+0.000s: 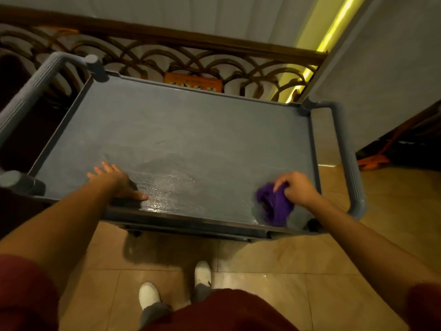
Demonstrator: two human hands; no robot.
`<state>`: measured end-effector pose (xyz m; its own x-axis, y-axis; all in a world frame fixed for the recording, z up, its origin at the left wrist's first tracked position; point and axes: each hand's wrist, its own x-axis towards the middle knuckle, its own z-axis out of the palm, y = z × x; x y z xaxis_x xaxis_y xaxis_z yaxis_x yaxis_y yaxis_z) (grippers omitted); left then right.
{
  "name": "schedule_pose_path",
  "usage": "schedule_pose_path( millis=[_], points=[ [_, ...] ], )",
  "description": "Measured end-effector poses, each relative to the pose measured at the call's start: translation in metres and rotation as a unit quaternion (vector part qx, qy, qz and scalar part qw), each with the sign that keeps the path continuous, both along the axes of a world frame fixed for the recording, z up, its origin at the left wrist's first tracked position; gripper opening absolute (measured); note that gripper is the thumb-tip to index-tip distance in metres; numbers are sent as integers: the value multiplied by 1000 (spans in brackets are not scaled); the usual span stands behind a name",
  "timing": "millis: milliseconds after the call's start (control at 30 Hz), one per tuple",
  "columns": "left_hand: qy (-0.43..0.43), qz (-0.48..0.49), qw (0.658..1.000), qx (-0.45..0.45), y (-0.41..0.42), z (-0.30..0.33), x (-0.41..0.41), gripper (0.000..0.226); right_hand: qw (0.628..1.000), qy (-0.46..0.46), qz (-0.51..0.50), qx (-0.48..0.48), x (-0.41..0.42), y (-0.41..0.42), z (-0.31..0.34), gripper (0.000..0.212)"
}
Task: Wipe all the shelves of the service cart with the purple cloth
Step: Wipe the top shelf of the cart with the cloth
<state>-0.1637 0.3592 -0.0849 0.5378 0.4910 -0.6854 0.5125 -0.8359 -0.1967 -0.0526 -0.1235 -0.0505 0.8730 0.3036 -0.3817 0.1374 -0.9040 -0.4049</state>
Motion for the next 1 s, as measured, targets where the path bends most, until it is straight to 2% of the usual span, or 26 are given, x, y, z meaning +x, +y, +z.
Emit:
schedule_pose_path(
  millis=[100,167,267,367,433,500,567,667,767,867,933,1000],
  points=[
    [-8,5,1000,-5,-4,0,-1,170,988,-138,-63,37,42,10,1,48],
    [-14,4,1000,-7,-3,-1,-3,171,988,-133,-77,-7,65,8,-9,56],
    [0,1,1000,-5,-1,-4,-1,171,978,-113,-163,-71,69,12,-39,67],
    [2,-13,1000,0,1,-10,-1,169,955,-172,-242,-12,49,44,-66,59],
    [-20,-21,1000,-8,1,-12,-5,169,946,-175,-271,23,41,77,-69,56],
    [-34,-24,999,-19,3,-10,-8,169,959,-157,-230,49,27,127,-70,54],
    [-37,-32,999,-20,5,-10,-11,167,976,-149,-142,74,1,186,-73,51],
    [-52,-43,997,-26,9,-12,-16,163,982,-150,-22,114,-35,242,-77,48],
    [-67,-44,996,-23,15,-14,-19,164,980,-129,70,137,-50,241,-79,46],
    [-53,-47,997,-6,19,-17,-18,166,970,-65,169,164,-71,230,-70,48],
    [-43,-48,998,5,21,-18,-19,167,962,10,222,159,-81,217,-63,49],
    [-45,-51,998,5,21,-17,-21,166,957,110,218,154,-78,193,-50,51]
  ],
)
